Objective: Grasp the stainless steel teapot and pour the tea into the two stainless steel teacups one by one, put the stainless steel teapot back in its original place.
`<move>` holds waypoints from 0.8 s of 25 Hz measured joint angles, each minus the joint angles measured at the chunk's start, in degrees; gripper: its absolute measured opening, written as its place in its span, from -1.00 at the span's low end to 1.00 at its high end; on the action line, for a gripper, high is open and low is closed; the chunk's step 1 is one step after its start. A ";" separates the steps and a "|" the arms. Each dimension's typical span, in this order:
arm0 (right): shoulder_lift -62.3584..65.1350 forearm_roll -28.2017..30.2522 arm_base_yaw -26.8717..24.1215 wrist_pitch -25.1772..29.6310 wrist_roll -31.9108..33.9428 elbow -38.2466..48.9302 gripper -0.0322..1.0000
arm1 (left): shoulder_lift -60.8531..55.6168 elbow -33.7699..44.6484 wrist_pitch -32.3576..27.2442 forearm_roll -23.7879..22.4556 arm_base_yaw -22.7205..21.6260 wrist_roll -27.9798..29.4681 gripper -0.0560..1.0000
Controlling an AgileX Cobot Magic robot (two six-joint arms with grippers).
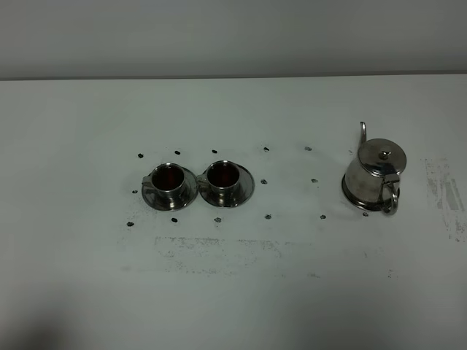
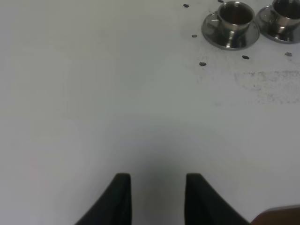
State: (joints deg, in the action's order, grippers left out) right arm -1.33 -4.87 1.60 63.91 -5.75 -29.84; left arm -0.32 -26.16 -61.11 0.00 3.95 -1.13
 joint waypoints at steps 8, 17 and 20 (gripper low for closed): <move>0.00 0.00 0.00 0.00 -0.13 0.00 -0.65 | 0.00 0.00 0.00 0.00 0.00 0.00 -0.35; 0.00 0.00 0.00 0.00 -0.13 0.00 -0.65 | 0.00 0.00 0.00 0.00 0.00 0.00 -0.35; 0.00 0.00 0.00 0.00 -0.13 0.00 -0.65 | 0.00 0.00 0.00 0.00 0.00 0.00 -0.35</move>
State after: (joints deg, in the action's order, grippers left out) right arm -1.33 -4.87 1.60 63.91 -5.88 -29.84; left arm -0.32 -26.16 -61.11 0.00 3.95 -1.13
